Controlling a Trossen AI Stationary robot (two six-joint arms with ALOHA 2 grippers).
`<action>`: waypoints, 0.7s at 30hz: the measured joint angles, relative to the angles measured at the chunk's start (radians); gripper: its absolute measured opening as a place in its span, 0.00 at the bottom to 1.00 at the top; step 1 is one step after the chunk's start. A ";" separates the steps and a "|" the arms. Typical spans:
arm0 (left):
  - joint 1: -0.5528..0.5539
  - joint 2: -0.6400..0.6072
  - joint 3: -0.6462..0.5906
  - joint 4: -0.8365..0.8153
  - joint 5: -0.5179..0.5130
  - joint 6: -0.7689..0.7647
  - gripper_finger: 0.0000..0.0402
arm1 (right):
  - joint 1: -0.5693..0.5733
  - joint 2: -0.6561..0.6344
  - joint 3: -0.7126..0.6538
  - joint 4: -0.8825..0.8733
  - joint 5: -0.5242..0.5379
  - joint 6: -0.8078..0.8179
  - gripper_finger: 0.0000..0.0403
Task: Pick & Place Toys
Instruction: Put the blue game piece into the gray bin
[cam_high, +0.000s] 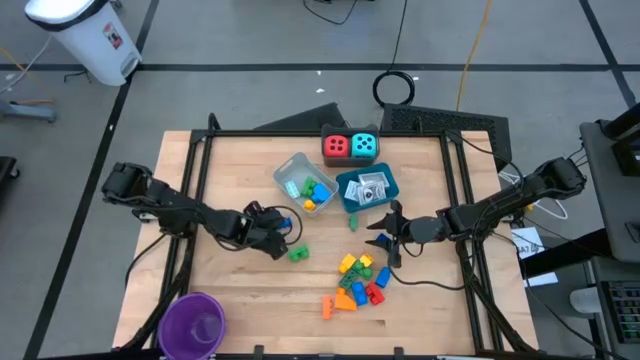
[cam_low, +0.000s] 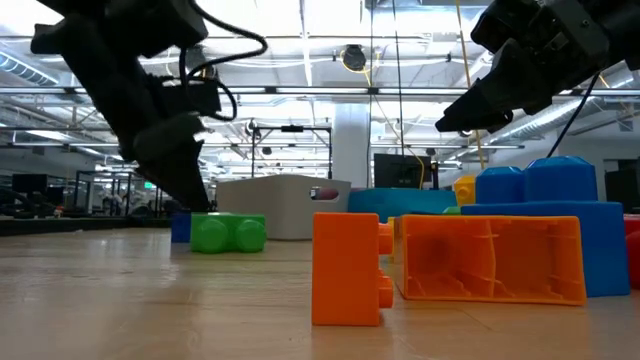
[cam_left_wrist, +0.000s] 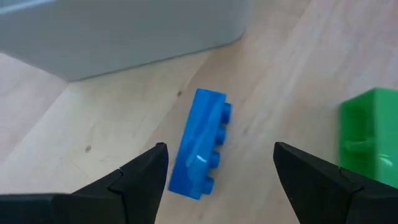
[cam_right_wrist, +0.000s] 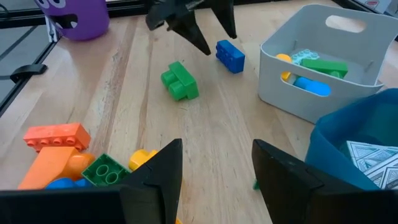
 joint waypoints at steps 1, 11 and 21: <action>0.001 0.012 0.000 0.000 -0.009 0.002 0.74 | 0.000 0.000 0.000 0.000 0.000 0.000 0.41; 0.055 0.152 0.004 0.076 0.045 0.004 0.74 | 0.000 0.000 0.000 0.000 0.001 0.000 0.41; 0.066 0.169 0.002 0.178 0.047 0.005 0.74 | -0.008 0.000 0.000 -0.001 0.007 0.000 0.41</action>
